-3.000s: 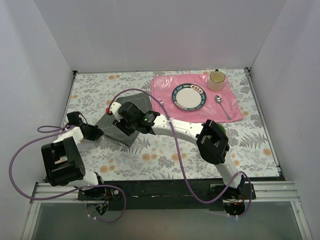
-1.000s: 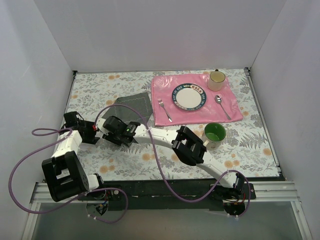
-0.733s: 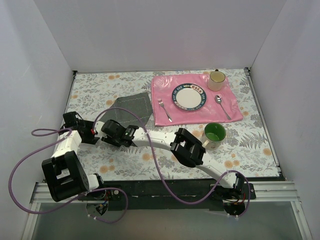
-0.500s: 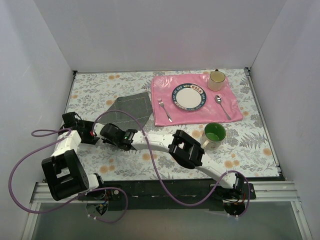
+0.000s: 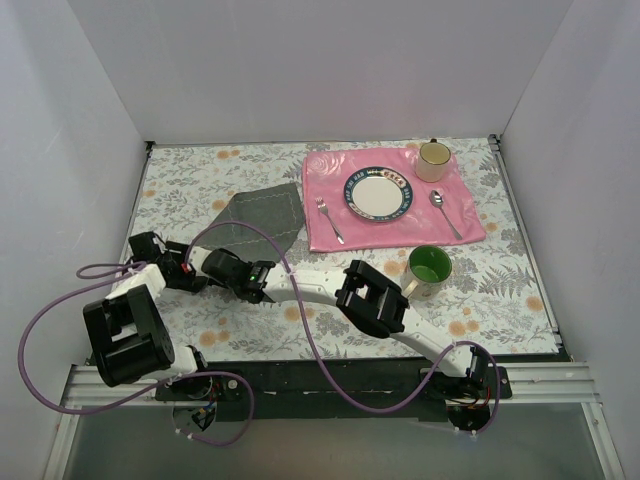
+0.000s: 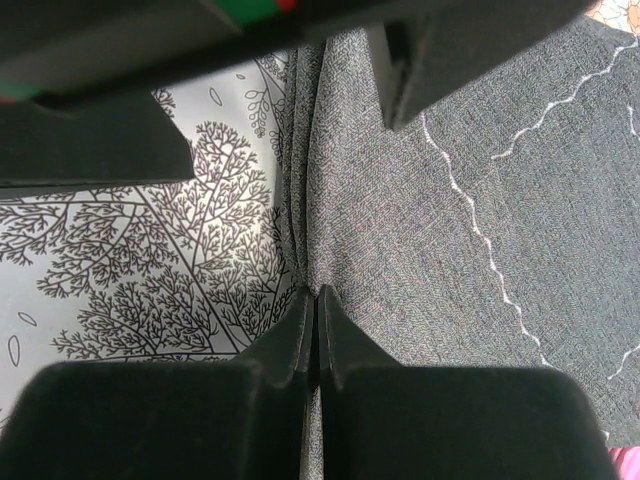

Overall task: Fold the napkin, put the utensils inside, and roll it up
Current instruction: Roll the napkin with the utensil

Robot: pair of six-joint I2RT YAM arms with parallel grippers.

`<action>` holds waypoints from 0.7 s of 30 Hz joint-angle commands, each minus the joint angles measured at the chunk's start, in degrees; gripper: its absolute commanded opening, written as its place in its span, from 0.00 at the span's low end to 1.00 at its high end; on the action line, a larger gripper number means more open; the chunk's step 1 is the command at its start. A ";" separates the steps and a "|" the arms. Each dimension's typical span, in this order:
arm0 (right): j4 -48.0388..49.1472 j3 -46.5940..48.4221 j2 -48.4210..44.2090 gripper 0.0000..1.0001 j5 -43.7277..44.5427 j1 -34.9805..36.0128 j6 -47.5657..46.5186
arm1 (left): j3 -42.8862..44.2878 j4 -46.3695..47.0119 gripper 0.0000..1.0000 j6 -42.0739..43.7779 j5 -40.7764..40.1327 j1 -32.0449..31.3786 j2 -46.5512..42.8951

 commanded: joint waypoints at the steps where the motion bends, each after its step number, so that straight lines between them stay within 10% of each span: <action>1: -1.41 -1.39 -1.62 0.01 -2.99 -0.97 2.23 | -1.76 5.68 0.65 0.79 4.55 0.44 0.71; 21: -1.67 -2.80 -7.96 0.01 -18.46 -6.42 13.83 | -5.37 14.82 0.59 -1.50 8.77 0.44 8.35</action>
